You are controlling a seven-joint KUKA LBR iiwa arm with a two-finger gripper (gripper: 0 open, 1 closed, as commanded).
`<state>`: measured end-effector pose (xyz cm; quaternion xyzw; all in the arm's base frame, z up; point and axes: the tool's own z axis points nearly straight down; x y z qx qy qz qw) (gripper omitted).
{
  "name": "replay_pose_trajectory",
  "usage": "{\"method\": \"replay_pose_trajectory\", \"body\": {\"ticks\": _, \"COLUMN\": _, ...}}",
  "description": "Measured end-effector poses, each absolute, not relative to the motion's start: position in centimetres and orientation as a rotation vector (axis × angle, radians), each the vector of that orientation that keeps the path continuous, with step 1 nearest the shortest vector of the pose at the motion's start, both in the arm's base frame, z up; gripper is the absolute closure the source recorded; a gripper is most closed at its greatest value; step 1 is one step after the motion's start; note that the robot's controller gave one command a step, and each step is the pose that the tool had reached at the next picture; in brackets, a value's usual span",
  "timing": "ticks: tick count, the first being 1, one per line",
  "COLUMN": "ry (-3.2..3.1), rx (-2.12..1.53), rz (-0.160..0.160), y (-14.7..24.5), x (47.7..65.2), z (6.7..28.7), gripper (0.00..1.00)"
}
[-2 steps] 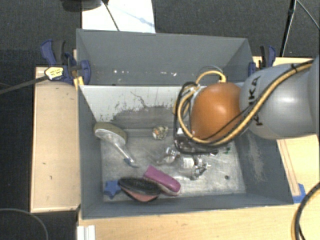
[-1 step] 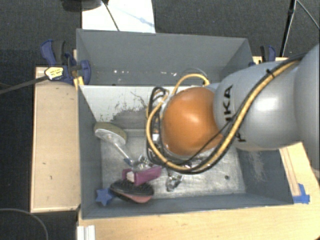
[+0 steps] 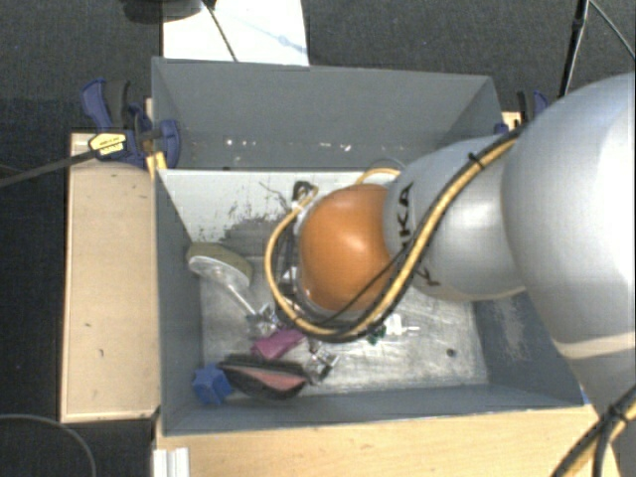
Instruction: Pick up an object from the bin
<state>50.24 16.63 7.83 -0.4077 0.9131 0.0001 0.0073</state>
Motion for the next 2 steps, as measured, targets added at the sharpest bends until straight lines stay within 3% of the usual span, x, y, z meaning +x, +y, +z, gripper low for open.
{"method": "replay_pose_trajectory", "body": {"ticks": 1, "ry": 2.838, "rx": -1.267, "rz": 0.001, "y": 16.8, "x": 50.7, "z": 8.2, "gripper": 1.00}}
{"method": "replay_pose_trajectory", "body": {"ticks": 2, "ry": 2.874, "rx": -1.245, "rz": 0.000, "y": 17.3, "x": 50.2, "z": 21.3, "gripper": 1.00}}
